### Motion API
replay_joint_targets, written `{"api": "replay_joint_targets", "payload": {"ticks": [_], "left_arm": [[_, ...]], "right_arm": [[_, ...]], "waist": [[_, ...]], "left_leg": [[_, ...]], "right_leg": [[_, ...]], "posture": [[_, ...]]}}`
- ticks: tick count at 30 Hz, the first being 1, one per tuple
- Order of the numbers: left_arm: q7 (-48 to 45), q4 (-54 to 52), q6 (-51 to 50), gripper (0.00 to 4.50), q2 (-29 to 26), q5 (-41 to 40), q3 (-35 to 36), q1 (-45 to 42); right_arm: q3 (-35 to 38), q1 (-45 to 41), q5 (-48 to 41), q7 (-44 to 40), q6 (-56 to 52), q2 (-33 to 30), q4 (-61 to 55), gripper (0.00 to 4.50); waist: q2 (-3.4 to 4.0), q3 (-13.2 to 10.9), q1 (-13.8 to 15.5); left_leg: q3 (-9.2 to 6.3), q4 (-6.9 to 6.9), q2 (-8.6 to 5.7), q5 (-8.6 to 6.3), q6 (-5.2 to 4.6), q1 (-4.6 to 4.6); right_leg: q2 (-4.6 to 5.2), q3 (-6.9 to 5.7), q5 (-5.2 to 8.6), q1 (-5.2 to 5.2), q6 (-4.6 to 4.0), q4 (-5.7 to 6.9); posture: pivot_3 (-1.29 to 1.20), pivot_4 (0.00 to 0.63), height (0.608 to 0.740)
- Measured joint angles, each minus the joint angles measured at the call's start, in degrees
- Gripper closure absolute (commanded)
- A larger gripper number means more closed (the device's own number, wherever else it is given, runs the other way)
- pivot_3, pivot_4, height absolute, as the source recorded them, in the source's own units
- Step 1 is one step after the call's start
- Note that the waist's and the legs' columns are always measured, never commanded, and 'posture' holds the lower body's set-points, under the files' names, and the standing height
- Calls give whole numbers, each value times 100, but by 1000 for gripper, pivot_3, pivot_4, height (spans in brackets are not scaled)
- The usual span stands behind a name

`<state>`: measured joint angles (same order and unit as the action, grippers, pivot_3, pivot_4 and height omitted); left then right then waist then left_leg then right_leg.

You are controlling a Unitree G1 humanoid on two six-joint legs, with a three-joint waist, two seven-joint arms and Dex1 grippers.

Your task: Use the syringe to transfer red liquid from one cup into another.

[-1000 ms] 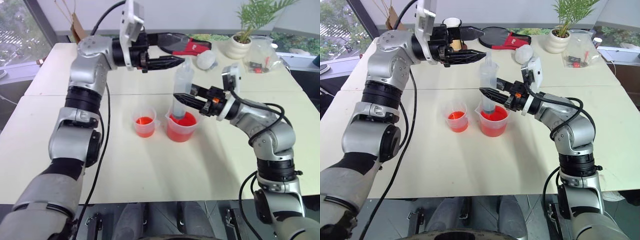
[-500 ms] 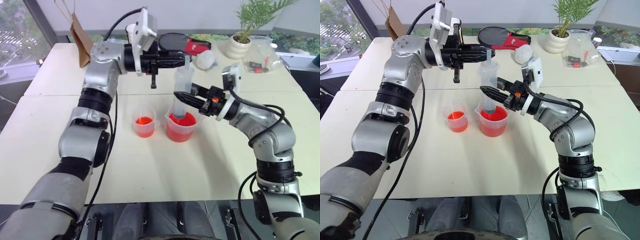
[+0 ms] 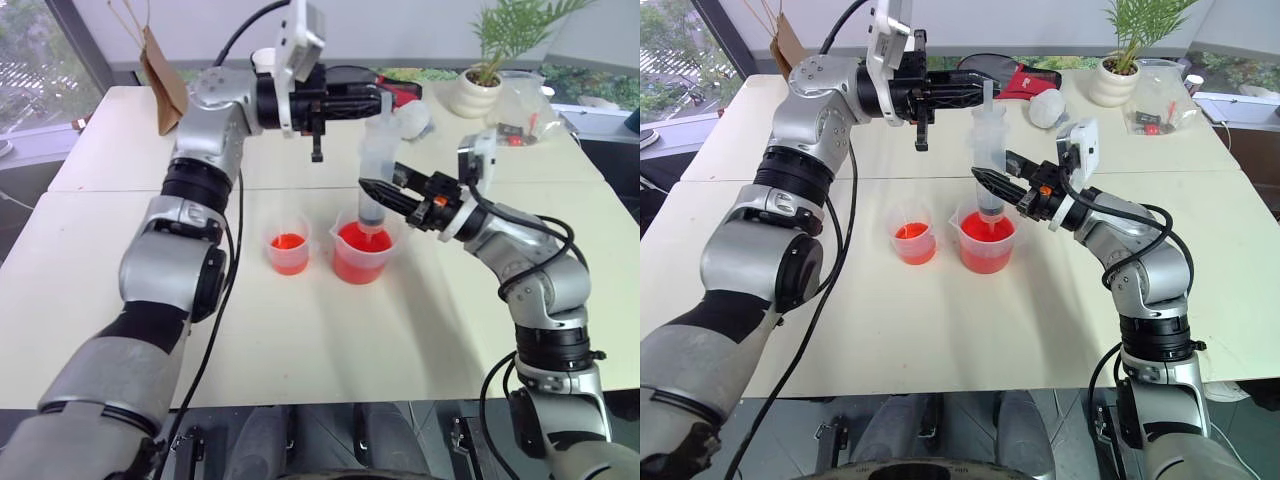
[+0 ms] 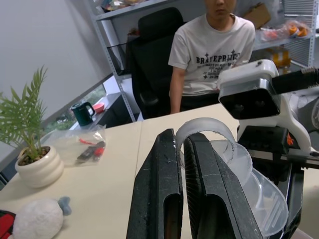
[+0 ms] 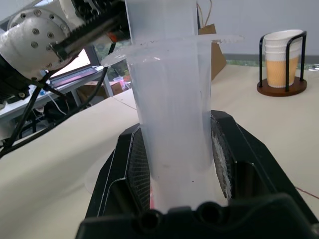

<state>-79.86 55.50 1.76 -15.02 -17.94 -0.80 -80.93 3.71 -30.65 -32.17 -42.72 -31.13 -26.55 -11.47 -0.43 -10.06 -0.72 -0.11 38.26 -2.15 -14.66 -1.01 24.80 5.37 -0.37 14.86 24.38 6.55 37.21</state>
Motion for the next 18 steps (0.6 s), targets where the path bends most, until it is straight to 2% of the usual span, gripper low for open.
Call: {"api": "replay_joint_targets", "payload": {"ticks": [6, 10, 12, 15, 18], "left_arm": [[0, 71, 16, 4399, 0, 0, 19, -22], [-93, 40, -172, 3102, -130, -7, 66, -30], [-267, -129, -410, 2078, -352, -18, 71, -25], [-666, -614, -740, 2078, -812, -8, 44, 112], [-1053, -1030, -1174, 2078, -1334, -19, -73, 690]], "right_arm": [[-35, 67, 3, 0, 63, 1, 31, 3124], [-73, 41, -68, -60, -8, 11, 33, 3124], [-79, -39, -212, -80, -218, 19, 31, 3124], [75, -360, -509, 16, -571, -27, 15, 3124], [329, -643, -751, 94, -755, -172, -127, 3124]], "waist": [[0, 0, 8], [0, 0, -12], [1, -1, -42], [4, 0, -39], [5, 1, -27]], "left_leg": [[0, 1, -1, 0, 0, 0], [0, 0, 1, 0, 0, 0], [0, -2, 5, 0, 0, 0], [-1, -4, 9, 1, 2, -2], [-2, -4, 9, 1, 2, -4]], "right_leg": [[0, 0, 0, 0, 0, 0], [-1, 0, 0, 0, 0, 1], [-5, 1, 0, 4, 0, 2], [-8, 1, 0, 7, 0, 6], [-8, 2, 0, 6, 0, 8]], "posture": [[0, 150, 740], [0, 150, 740], [0, 150, 740], [0, 150, 740], [0, 150, 740]]}}
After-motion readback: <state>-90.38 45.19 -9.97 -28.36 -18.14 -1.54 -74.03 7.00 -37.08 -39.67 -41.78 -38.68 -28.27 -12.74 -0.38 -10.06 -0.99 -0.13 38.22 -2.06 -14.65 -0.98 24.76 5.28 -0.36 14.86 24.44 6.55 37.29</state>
